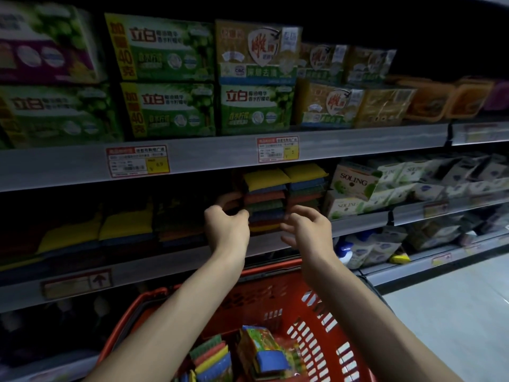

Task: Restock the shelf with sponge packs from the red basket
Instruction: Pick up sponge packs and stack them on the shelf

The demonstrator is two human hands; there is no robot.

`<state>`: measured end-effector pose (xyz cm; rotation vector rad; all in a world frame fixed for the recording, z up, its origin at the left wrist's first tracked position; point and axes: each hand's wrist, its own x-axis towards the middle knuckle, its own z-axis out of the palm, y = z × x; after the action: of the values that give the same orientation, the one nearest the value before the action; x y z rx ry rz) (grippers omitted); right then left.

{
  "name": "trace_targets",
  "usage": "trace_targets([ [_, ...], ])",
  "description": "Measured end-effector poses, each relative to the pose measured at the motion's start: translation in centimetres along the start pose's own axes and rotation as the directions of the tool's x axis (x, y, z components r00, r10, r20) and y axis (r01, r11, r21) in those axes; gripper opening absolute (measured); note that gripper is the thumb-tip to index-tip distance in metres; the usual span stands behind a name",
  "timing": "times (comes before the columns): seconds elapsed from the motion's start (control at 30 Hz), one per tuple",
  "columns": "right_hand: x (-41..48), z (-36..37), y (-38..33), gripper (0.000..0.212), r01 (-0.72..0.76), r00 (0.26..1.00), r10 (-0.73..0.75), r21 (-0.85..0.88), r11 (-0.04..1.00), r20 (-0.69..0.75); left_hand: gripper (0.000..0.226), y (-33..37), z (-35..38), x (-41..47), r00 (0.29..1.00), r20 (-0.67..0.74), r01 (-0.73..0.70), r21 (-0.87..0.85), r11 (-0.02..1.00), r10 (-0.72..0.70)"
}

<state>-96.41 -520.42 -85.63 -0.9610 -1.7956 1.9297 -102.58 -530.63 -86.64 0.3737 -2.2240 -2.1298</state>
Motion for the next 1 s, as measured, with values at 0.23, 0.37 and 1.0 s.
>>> trace_targets([
  [0.23, 1.3, -0.6, -0.5, 0.018, -0.071, 0.997, 0.077, 0.171, 0.983, -0.031, 0.011, 0.4, -0.1, 0.0, 0.999, 0.001, 0.034, -0.052, 0.998, -0.034],
  [0.37, 1.9, -0.8, -0.6, 0.033, -0.077, 0.993, 0.095, 0.245, 0.967, -0.065, 0.014, 0.4, -0.1, 0.0, 0.999, 0.027, 0.035, -0.055, 0.998, -0.033],
  [1.0, 4.7, -0.9, -0.2, 0.038, -0.151, 0.982, 0.181, 0.35, 0.924, -0.055, 0.014, 0.2, 0.2, -1.7, 0.884, 0.219, 0.462, -0.264, 0.847, -0.414],
])
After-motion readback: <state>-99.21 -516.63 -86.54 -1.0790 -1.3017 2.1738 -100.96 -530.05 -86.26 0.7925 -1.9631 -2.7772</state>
